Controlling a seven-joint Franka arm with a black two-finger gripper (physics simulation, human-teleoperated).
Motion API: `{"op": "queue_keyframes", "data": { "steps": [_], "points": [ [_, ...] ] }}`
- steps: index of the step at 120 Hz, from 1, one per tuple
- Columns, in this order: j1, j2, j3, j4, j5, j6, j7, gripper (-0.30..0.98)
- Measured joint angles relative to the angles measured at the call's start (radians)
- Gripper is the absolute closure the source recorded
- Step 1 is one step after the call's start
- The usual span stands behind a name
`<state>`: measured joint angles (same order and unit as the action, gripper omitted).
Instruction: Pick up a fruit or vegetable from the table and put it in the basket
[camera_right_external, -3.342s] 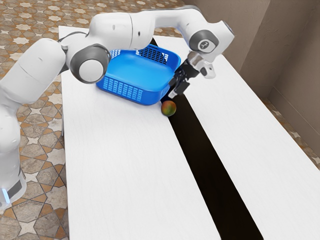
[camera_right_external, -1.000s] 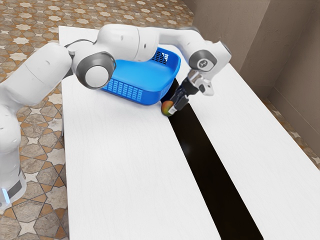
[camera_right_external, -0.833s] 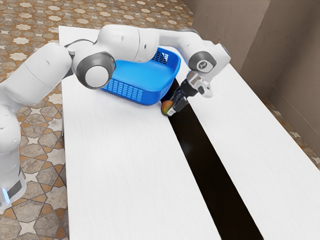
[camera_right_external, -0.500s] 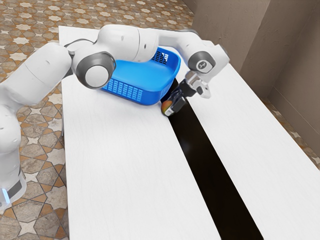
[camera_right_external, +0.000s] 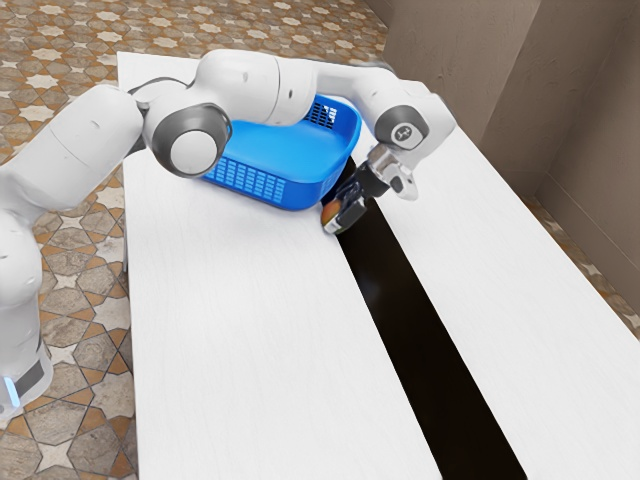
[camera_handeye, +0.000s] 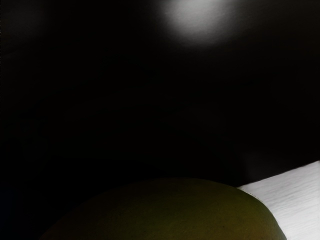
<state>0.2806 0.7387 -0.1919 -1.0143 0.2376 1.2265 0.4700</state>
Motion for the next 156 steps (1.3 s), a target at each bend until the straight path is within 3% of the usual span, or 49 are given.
{"op": "queue_keyframes", "data": {
  "steps": [37,109,142,156],
  "points": [
    [0.0,-0.005,-0.001,0.007,-0.006,0.002,-0.001,0.4],
    [0.0,-0.038,-0.028,0.097,-0.013,0.072,0.0,0.42],
    [-0.001,-0.211,-0.055,0.117,-0.024,0.096,-0.016,0.42],
    [0.013,-0.342,-0.032,0.01,-0.048,0.074,-0.028,0.42]
  ]
}}
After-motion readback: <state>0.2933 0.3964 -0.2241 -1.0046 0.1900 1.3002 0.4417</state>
